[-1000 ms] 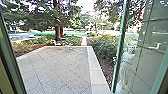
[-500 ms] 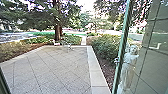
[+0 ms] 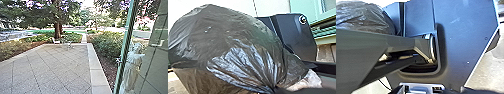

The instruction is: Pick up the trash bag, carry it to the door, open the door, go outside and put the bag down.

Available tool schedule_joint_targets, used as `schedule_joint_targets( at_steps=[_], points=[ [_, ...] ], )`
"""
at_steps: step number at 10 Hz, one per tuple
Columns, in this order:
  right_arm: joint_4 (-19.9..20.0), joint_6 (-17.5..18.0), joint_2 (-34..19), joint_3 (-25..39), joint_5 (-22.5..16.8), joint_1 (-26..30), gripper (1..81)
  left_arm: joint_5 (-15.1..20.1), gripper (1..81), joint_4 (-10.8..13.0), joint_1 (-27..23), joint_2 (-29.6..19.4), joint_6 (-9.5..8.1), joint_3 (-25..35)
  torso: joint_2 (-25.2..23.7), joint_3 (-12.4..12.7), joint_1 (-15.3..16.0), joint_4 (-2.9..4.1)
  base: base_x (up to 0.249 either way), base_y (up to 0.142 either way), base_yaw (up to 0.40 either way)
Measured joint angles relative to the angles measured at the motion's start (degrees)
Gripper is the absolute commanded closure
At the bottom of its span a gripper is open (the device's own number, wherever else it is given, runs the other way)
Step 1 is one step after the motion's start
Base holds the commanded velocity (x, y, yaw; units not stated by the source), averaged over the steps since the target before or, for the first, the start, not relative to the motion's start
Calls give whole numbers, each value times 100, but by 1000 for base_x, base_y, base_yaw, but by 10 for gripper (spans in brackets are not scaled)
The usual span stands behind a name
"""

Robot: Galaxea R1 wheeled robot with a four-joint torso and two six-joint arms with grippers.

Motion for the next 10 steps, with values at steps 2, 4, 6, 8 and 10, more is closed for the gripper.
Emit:
schedule_joint_targets(
  at_steps=[2,4,6,8,10],
  points=[
    [0,-5,44,-5,-6,0,10,5,811,0,-5,-22,0,-13,0,0,-2,0,112,0,0],
    [-1,-2,52,-7,-4,20,10,5,811,0,-17,-35,-1,-11,0,0,0,0,112,0,0],
    [0,11,62,-7,0,17,10,10,811,0,-16,-33,-1,4,0,0,-2,0,115,0,0],
    [0,4,66,-7,11,20,10,5,811,0,-17,-35,-1,1,0,0,0,0,116,0,0],
    [0,17,68,-7,22,17,10,7,811,0,-17,-35,0,1,0,0,0,0,116,0,0]
  ],
)
